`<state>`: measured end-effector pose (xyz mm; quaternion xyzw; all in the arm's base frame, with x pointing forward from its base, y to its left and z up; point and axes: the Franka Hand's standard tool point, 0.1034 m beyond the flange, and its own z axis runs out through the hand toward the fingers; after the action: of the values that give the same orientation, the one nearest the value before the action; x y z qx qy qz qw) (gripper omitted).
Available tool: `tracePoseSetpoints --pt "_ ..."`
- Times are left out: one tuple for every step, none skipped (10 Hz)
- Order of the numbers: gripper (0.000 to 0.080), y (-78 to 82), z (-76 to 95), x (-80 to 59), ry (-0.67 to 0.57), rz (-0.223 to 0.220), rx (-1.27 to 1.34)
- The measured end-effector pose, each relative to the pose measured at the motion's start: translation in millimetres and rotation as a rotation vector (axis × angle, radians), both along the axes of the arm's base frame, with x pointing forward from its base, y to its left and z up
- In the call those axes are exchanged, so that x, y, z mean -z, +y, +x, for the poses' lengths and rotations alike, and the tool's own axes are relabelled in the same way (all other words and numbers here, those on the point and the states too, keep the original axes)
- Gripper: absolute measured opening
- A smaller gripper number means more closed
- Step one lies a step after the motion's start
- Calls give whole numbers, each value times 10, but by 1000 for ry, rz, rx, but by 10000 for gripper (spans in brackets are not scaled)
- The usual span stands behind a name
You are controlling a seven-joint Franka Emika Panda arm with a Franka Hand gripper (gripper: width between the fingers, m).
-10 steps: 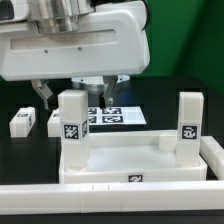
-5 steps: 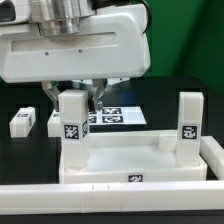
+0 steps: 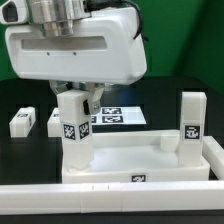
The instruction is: Assemble desk
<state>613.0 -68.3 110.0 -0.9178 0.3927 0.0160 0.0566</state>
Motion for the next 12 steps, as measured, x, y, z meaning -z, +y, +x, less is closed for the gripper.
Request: tracePoseSetpoints --pt "289 14 42 -9 8 18 168" --pt "289 46 74 -8 10 30 341" --pt "291 160 107 3 15 35 498" --pt "291 259 159 3 10 52 626" --pt "291 303 178 14 12 65 711" --pt "291 349 200 24 22 70 813" --pt "291 369 214 32 25 81 898" --pt "291 367 224 34 26 101 994" --pt "291 375 225 38 21 111 1038" --pt "291 381 225 39 22 110 1034" --pt "291 383 222 46 19 108 1010" --pt "449 379 215 36 9 102 908"
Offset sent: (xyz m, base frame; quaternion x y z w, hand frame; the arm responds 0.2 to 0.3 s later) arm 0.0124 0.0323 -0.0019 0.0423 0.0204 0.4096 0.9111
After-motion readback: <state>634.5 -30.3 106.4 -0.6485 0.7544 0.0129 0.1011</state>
